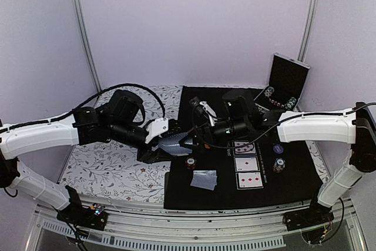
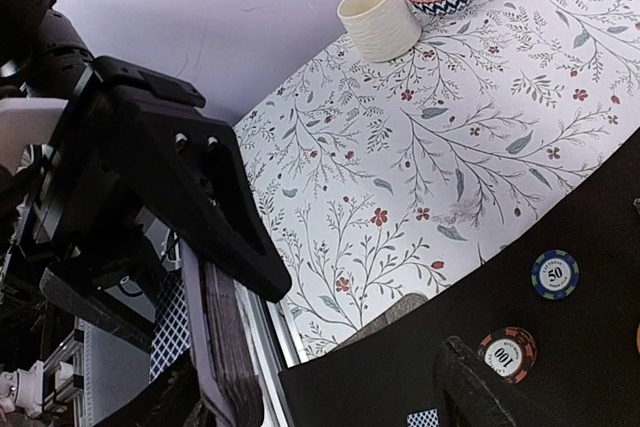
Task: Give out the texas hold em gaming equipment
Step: Pick up the poker card from the face-down deck piles.
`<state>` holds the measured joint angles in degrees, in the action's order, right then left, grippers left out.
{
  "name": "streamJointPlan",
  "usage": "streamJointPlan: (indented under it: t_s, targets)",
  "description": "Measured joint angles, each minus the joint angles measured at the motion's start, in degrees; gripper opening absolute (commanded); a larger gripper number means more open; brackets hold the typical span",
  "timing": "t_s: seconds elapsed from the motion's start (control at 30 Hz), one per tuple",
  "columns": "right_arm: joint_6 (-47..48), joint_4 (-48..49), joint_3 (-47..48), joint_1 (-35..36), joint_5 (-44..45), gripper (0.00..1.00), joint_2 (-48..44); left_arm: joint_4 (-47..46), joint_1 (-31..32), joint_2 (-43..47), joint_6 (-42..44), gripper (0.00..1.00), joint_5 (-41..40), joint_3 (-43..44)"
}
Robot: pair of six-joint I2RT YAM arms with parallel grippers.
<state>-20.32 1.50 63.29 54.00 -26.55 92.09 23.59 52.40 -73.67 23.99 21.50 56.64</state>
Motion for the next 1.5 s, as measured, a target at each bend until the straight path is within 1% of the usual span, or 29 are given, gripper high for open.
streamJointPlan:
  t_s: [0.17, 0.27, 0.4, 0.53, 0.63, 0.77, 0.8, 0.87, 0.93, 1.13, 1.27, 1.33, 1.4, 1.5]
  targets:
    - [-0.5, 0.0, -1.0, 0.0, -0.1, 0.57, -2.1, -0.3, 0.0, 0.0, -0.1, 0.55, -0.2, 0.0]
    - [-0.6, -0.1, -1.0, 0.0, -0.6, 0.5, -2.5, -0.4, 0.0, 0.0, -0.1, 0.54, -0.5, 0.0]
    - [-0.5, -1.1, -1.0, 0.0, -0.3, 0.44, -2.9, -0.4, 0.0, 0.0, -0.1, 0.55, -1.2, 0.0]
    - [-0.2, -3.1, -0.5, 0.0, 0.2, 0.4, -3.5, -0.4, 0.0, 0.0, -0.1, 0.55, -1.7, 0.0]
    - [0.0, -4.9, -0.1, 0.0, 0.8, 0.34, -4.1, -0.4, 0.0, 0.0, -0.1, 0.55, -2.1, 0.0]
    - [0.2, -6.6, -0.1, 0.0, 1.5, 0.21, -5.5, -0.4, 0.0, 0.0, -0.1, 0.55, -2.5, 0.0]
    - [0.2, -6.9, 0.0, 0.0, 1.6, 0.14, -5.8, -0.4, 0.0, 0.0, 0.0, 0.55, -2.6, 0.0]
    - [0.5, -7.5, 0.0, 0.0, 1.9, 0.05, -6.0, -0.4, 0.0, 0.0, 0.0, 0.55, -2.7, 0.0]
    - [0.5, -8.2, 0.1, 0.0, 2.0, 0.03, -6.3, -0.2, 0.0, 0.0, -0.1, 0.55, -3.1, 0.0]
    - [1.0, -11.6, 0.2, 0.1, 3.8, 0.02, -9.0, -0.2, 0.0, 0.0, 0.0, 0.55, -3.2, 0.0]
    - [2.6, -16.8, 0.9, -1.0, 6.9, 0.02, -12.5, -0.2, 0.0, 0.0, 0.0, 0.55, -3.5, 0.0]
    - [4.0, -19.3, 1.0, -3.5, 7.7, 0.02, -15.4, -0.3, 0.0, 0.0, 0.2, 0.55, -3.7, 0.0]
    - [5.2, -21.1, 1.0, -7.6, 8.0, 0.02, -18.2, -0.3, 0.0, 0.0, 0.3, 0.55, -3.8, 0.0]
    - [7.9, -22.5, 0.9, -16.4, 7.8, 0.02, -21.0, -0.3, 0.0, 0.0, 0.4, 0.55, -4.0, 0.0]
